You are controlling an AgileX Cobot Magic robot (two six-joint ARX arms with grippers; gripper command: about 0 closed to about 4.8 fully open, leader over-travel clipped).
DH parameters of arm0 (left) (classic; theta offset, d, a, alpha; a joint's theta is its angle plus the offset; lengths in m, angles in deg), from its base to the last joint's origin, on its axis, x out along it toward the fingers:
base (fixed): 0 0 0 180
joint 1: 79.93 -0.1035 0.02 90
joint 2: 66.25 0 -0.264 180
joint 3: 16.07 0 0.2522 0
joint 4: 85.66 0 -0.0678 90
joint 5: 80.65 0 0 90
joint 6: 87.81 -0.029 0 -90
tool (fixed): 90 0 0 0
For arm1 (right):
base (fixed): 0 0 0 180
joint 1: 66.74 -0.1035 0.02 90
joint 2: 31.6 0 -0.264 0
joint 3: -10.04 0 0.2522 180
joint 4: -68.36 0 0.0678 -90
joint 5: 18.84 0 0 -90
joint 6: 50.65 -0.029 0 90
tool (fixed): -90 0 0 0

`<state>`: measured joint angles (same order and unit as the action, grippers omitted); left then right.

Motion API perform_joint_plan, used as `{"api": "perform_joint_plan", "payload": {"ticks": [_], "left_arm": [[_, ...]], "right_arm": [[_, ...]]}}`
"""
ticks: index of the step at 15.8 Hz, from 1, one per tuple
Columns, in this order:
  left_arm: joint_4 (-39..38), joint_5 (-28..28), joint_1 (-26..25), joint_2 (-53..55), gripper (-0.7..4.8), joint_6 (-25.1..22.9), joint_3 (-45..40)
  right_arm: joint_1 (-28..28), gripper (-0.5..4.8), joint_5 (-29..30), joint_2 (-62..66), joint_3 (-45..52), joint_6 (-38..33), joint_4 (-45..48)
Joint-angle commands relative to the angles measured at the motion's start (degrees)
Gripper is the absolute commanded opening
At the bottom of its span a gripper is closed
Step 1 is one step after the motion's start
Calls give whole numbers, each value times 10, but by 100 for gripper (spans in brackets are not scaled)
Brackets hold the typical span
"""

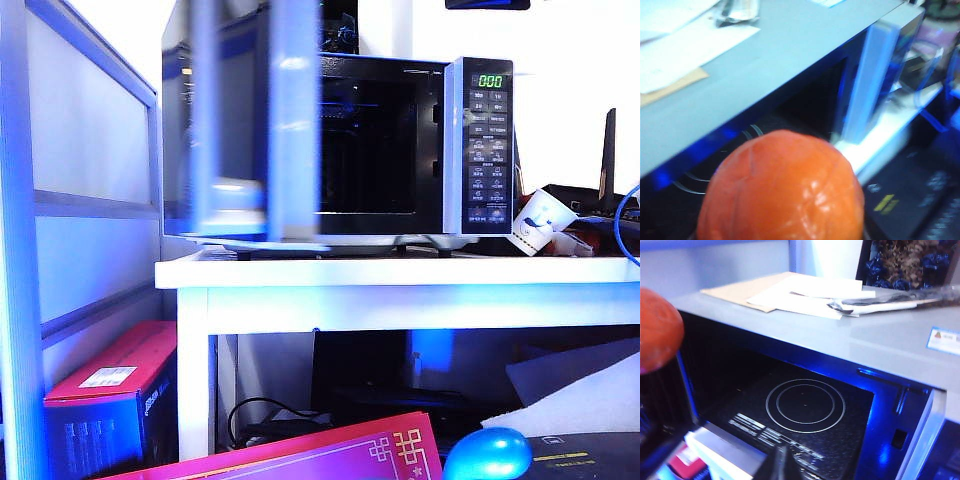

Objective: Open the microwave door, place the orange inside the microwave, then close the microwave door.

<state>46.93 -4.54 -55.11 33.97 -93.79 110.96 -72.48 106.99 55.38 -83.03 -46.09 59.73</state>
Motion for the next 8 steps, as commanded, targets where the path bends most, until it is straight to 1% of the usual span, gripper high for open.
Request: {"api": "perform_joint_plan", "payload": {"ticks": [1,2,3,4,5,7,8], "left_arm": [[4,-52,1,8,191,37,1],[0,-59,2,12,192,45,0],[-4,-74,2,14,191,56,0],[-4,-100,1,19,192,70,0],[-7,-144,1,23,192,93,0],[-12,-174,1,26,192,97,0],[-12,-190,1,26,192,102,0]], "right_arm": [[-9,28,2,0,-2,87,8],[-13,27,-1,0,-2,109,12],[-15,27,-4,0,-2,109,17],[-15,27,-6,0,-2,109,17],[-15,27,-5,0,-2,109,15],[-15,27,-5,0,-2,109,17],[-15,27,5,0,-2,109,20]]}}
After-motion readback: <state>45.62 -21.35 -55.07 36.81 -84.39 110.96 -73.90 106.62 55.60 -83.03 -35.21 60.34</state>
